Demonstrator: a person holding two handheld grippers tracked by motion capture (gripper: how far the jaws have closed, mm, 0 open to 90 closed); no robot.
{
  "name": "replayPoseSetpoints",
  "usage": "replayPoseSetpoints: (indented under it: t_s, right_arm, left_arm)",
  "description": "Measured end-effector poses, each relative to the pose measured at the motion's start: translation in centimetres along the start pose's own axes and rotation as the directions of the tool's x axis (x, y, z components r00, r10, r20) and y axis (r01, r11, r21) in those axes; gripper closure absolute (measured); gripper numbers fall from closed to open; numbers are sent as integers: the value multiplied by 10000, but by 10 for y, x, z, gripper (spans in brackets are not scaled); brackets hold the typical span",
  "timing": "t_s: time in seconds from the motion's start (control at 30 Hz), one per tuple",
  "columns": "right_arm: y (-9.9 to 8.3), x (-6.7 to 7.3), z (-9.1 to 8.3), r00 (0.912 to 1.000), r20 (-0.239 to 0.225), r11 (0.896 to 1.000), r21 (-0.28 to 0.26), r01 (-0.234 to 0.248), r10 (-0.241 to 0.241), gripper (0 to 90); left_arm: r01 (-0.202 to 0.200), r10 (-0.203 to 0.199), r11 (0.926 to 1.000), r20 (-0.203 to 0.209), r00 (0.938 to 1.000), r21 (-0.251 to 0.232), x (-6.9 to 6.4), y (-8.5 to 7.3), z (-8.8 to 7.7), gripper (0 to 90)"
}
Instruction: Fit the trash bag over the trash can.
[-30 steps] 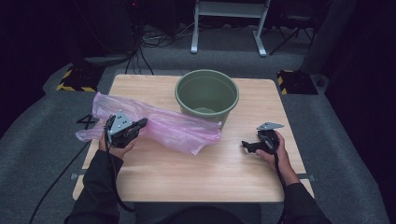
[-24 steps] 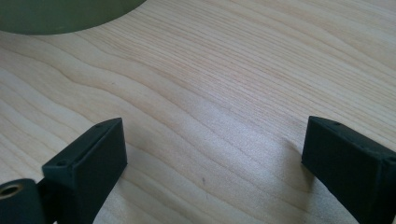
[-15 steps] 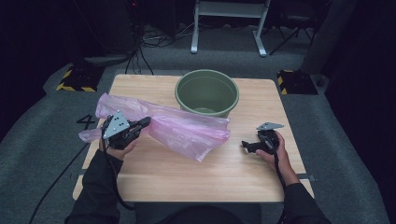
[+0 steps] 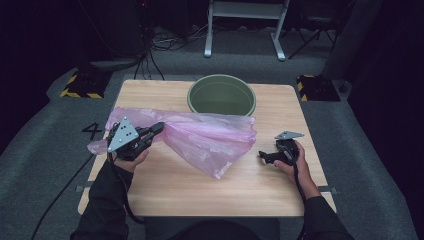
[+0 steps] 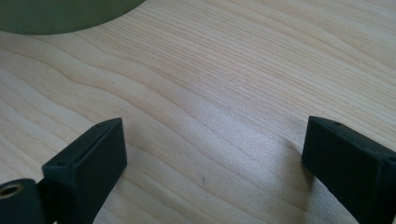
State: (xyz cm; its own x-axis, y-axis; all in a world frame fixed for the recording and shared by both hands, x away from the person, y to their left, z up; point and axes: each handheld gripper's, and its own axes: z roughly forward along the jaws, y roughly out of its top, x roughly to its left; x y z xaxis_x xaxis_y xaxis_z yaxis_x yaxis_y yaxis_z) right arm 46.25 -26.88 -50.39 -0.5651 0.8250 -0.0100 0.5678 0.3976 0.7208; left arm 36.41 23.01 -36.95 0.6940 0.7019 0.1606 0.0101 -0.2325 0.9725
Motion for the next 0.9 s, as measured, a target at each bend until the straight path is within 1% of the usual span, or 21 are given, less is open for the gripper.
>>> replayPoseSetpoints:
  t_s: [0.1,0.13,0.23,0.27,0.37,0.4,0.5,0.57,0.63,0.7,0.73,0.77,0.8,0.83,0.87,0.9]
  right_arm:
    - [0,0,0,10000,18,10000,-13,-44,44,64]
    - [0,0,0,10000,18,10000,-12,-43,43,64]
    - [0,0,0,10000,35,10000,-11,-44,44,64]
    - [0,0,0,10000,35,10000,-11,-49,49,64]
    - [0,0,0,10000,36,10000,-9,-53,53,64]
    - [0,0,0,10000,30,10000,-3,-36,36,64]
    - [0,0,0,10000,27,10000,-1,-40,40,64]
    - [0,0,0,10000,22,10000,-2,-27,27,64]
    - [0,-1,-1,10000,-10,10000,-11,-14,14,91]
    - [-1,-3,-3,10000,43,9999,-160,-58,59,211]
    - [-1,-5,-5,9996,167,9993,-294,-215,220,229]
    - [-1,-7,-6,9994,197,9987,-417,-293,301,215]
    - [-1,-8,-8,9995,17,9981,-524,-315,316,219]
    - [0,-8,-10,9995,-71,9976,-608,-318,315,229]
    - [1,-8,-13,9997,-22,9961,-846,-246,245,238]
    - [3,-7,-17,9997,-42,9945,-1020,-242,239,239]
  left_arm:
    - [23,-26,9998,-165,9999,-222,-1,5,-3,900]
    - [12,-18,9998,-244,9997,-215,0,7,-4,900]
    - [39,-58,9996,-667,9978,-293,2,11,-6,900]
    - [71,-93,9995,-754,9971,-297,4,12,-6,900]
    - [53,-82,9996,-1114,9937,-262,7,14,-7,900]
    - [39,-63,9998,-1262,9920,-196,8,15,-7,900]
    - [186,-225,9995,-1593,9870,-262,14,15,-7,900]
    - [154,-187,9997,-1910,9814,-188,18,15,-6,900]
    - [255,-294,9994,-2047,9784,-220,23,15,-3,900]
    - [223,-255,9996,-2251,9740,-165,27,14,1,900]
    - [227,-261,9996,-2281,9733,-177,28,15,3,900]
    - [207,-237,9997,-2299,9729,-155,30,15,5,900]
    - [180,-216,9997,-2391,9708,-173,31,16,6,900]
    - [195,-234,9996,-2405,9704,-189,32,17,9,900]
    - [149,-183,9998,-2414,9703,-159,33,18,11,900]
    - [21,-30,10000,-2518,9678,-40,32,19,13,900]
